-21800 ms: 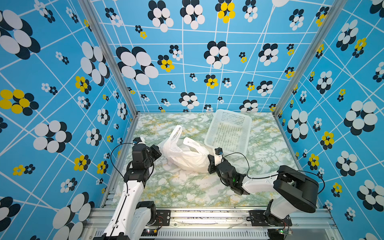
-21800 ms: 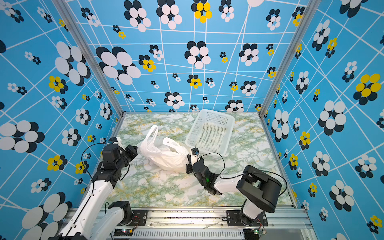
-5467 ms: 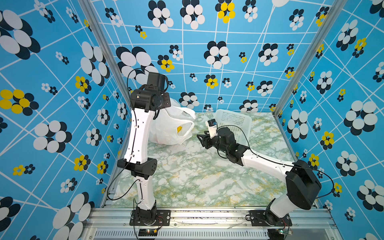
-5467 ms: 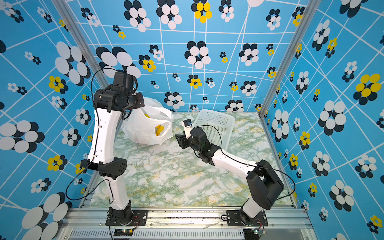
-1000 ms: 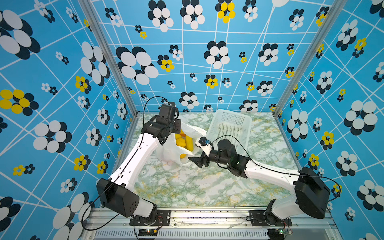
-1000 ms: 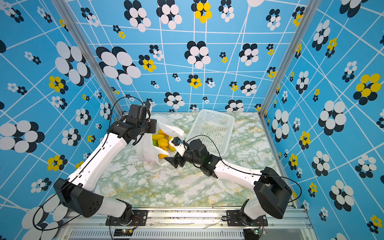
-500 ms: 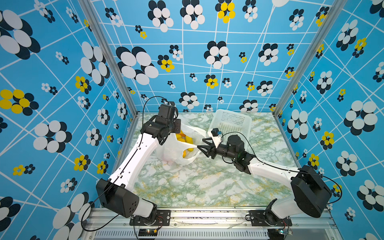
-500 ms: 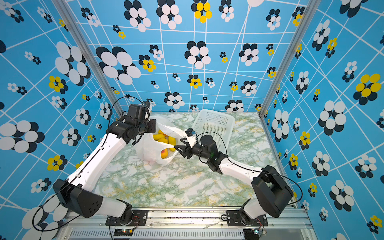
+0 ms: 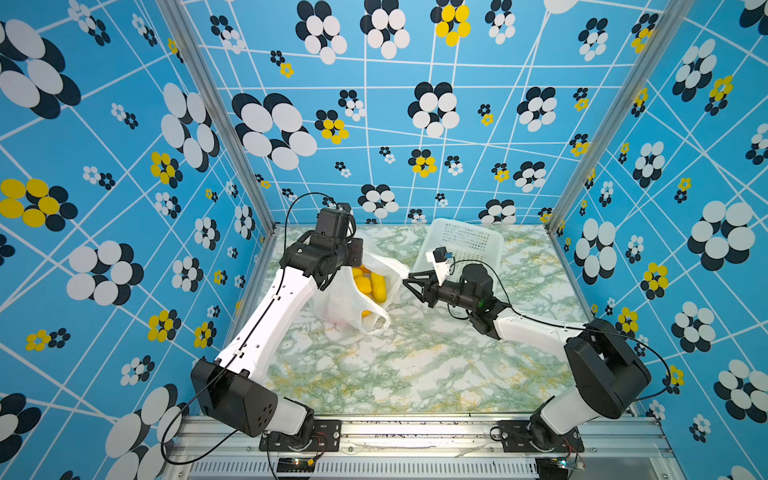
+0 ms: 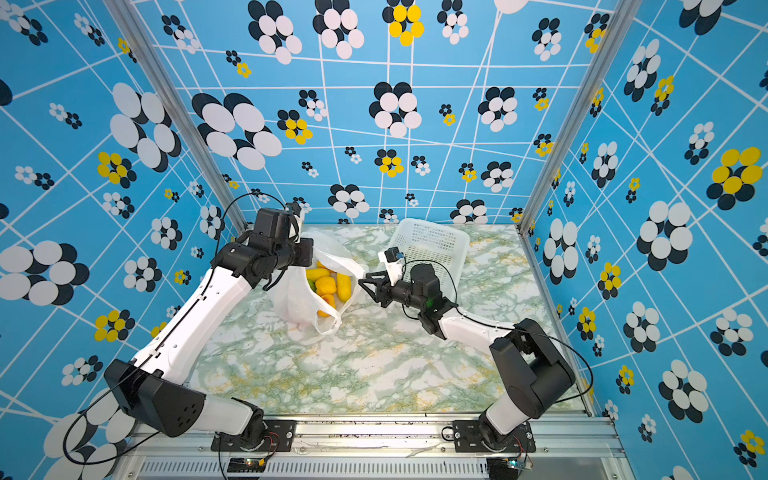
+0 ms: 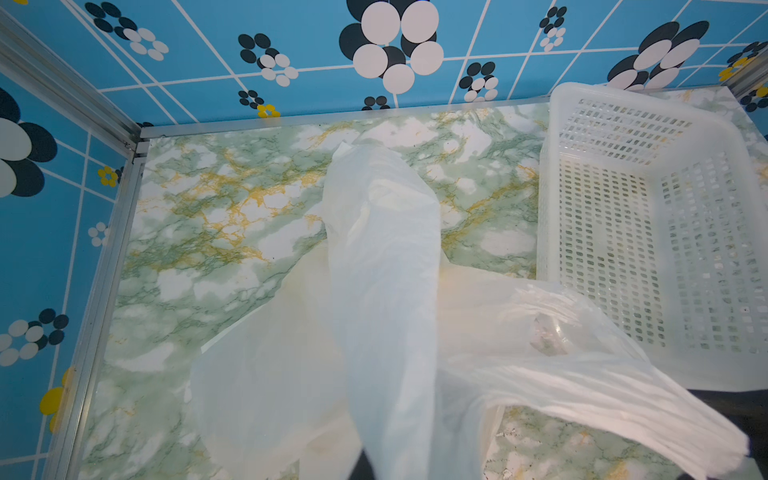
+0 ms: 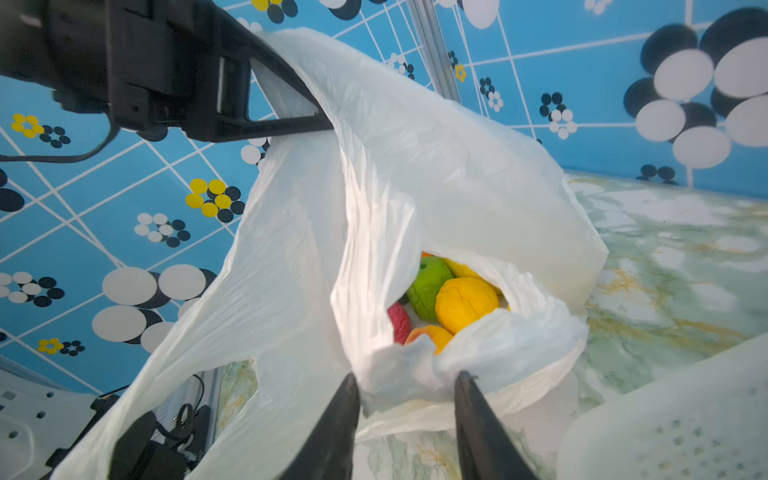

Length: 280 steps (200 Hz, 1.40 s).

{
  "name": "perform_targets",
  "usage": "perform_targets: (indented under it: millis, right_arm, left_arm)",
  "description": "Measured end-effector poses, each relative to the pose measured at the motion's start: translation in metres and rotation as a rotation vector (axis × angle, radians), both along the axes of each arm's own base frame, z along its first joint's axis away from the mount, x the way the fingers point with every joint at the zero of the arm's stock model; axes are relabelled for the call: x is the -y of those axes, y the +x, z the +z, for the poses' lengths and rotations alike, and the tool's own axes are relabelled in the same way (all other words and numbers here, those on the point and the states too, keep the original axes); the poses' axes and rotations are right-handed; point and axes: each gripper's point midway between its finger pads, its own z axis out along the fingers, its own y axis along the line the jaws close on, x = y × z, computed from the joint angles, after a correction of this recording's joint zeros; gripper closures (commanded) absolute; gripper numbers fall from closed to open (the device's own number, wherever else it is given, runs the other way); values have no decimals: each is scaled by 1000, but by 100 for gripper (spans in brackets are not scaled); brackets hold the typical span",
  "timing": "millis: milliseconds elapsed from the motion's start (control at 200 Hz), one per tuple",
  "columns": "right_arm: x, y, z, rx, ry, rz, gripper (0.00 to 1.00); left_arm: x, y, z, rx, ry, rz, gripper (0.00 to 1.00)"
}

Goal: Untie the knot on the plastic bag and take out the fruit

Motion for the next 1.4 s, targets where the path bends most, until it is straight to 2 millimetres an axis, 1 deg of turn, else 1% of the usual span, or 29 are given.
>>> perform_targets:
  millis: [60, 135, 155, 190, 215, 290, 360, 415, 475, 520, 585, 660, 750, 810, 855, 895, 980, 1030, 1114, 1264, 1324, 1399]
  right_arm:
    - [-16, -9, -3, 3, -20, 29, 68]
    - [-34, -28, -4, 27, -33, 74, 68]
    - [-38, -32, -3, 33, -31, 85, 66]
    - [-44, -38, -1, 44, -22, 98, 59]
    - [-46, -40, 0, 53, -15, 101, 56]
    - [-44, -41, -1, 72, 3, 84, 51]
    - [-37, -39, -9, 78, -1, 46, 47]
    - [-31, -39, -16, 86, -11, 11, 46]
    - [-25, -44, -23, 103, -21, -11, 46]
    - [-22, -48, -23, 119, -19, -20, 46]
    - [-18, -54, -19, 152, -8, -30, 47]
    - [-19, -58, -11, 189, 3, -38, 50]
    - [-30, -65, -3, 233, 4, -30, 54]
    - [-39, -65, 1, 245, 10, -29, 57]
    - [-46, -59, 2, 249, 14, -41, 59]
    - [-52, -52, -3, 242, 6, -57, 60]
    - [-62, -35, -24, 203, -36, -91, 65]
    - [-69, -25, -36, 171, -62, -106, 66]
    - [-81, -9, -52, 127, -102, -132, 62]
    - [-98, 13, -70, 98, -133, -188, 58]
    - [-112, 28, -81, 91, -159, -221, 58]
    - [-130, 55, -92, 89, -209, -284, 57]
  left_arm:
    - [0, 0, 0, 0, -1, 0, 100]
    - [0, 0, 0, 0, -1, 0, 100]
    - [0, 0, 0, 0, -1, -1, 100]
    - [0, 0, 0, -1, -2, -2, 100]
    - [0, 0, 0, -1, -2, -2, 100]
    - [0, 0, 0, -1, -3, -2, 100]
    - [0, 0, 0, -2, -5, -3, 100]
    - [0, 0, 0, -2, -5, -1, 100]
    - [-1, 0, 0, -2, -5, 1, 100]
    - [-2, 1, 0, -3, -7, 2, 100]
    - [-3, 1, 0, -3, -9, 4, 100]
    - [-5, 2, 0, -4, -12, 6, 100]
    - [-4, 1, 1, -3, -15, 4, 100]
    - [-4, 0, 3, 1, -19, 1, 100]
    - [-4, -1, 5, 6, -24, -3, 100]
    - [-3, -2, 7, 11, -30, -7, 100]
    - [-1, -4, 12, 23, -43, -18, 100]
    - [0, -6, 13, 26, -50, -26, 100]
    - [3, -8, 14, 33, -65, -41, 100]
    - [6, -9, 16, 37, -79, -56, 100]
    - [7, -9, 17, 37, -84, -62, 100]
    - [9, -9, 17, 38, -89, -68, 100]
